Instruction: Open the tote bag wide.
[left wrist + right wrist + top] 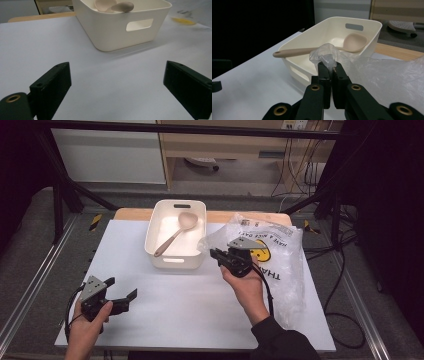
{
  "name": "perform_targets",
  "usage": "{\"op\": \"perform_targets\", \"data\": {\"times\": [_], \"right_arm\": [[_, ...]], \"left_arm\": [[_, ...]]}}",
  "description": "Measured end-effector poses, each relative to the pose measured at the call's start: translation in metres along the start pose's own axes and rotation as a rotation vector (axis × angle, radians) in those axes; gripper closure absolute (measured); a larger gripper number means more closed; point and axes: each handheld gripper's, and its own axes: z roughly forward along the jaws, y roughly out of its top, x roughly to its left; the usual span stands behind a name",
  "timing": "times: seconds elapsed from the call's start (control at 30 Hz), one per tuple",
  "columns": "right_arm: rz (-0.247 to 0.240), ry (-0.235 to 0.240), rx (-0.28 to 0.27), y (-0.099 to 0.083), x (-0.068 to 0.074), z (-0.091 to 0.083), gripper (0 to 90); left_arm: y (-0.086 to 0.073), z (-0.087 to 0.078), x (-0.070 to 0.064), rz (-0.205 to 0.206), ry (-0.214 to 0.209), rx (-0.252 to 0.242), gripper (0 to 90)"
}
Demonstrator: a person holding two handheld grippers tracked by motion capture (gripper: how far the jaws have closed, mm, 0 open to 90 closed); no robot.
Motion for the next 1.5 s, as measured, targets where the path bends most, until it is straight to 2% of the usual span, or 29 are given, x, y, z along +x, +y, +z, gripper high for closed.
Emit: {"op": "perform_targets", "data": {"times": [0.4,0.57,0.67,0.73,0.8,0.83,0.87,1.0,1.07,1.2,1.5], "right_arm": [[-0.005,0.014,0.074,0.004,0.03,0.062,87.7],[0.006,0.006,0.091,0.003,0.035,0.076,87.5],[-0.003,0.011,0.105,0.003,0.038,0.082,87.0],[-0.007,0.01,0.109,0.002,0.038,0.084,84.1],[0.002,0.022,0.117,0.002,0.037,0.084,73.3],[0.002,0.022,0.117,0.002,0.037,0.084,73.3],[-0.003,0.026,0.123,0.003,0.039,0.081,58.5],[-0.013,0.025,0.14,0.006,0.042,0.072,32.5],[-0.024,0.021,0.144,0.007,0.041,0.066,24.9],[-0.029,0.018,0.135,0.008,0.035,0.054,18.4],[-0.022,0.014,0.12,0.003,0.02,0.028,11.2]], "left_arm": [[0.001,0.0,-0.001,0.005,-0.005,0.0,7.3],[0.001,0.0,-0.001,0.006,-0.008,0.001,7.3],[0.001,0.0,-0.002,0.011,-0.01,0.002,7.3],[0.001,0.0,-0.002,0.008,-0.01,0.0,7.3],[0.001,0.0,-0.001,0.006,-0.011,0.001,7.3],[0.001,0.0,-0.001,0.006,-0.011,0.001,7.2],[0.001,0.0,-0.001,0.005,-0.01,0.001,7.3],[0.0,0.0,-0.001,0.005,-0.009,0.001,7.2],[0.0,0.0,-0.001,0.004,-0.009,0.002,7.2],[0.0,0.001,0.0,0.001,-0.007,0.004,7.2],[0.0,0.001,0.0,0.004,0.001,0.005,7.1]]}}
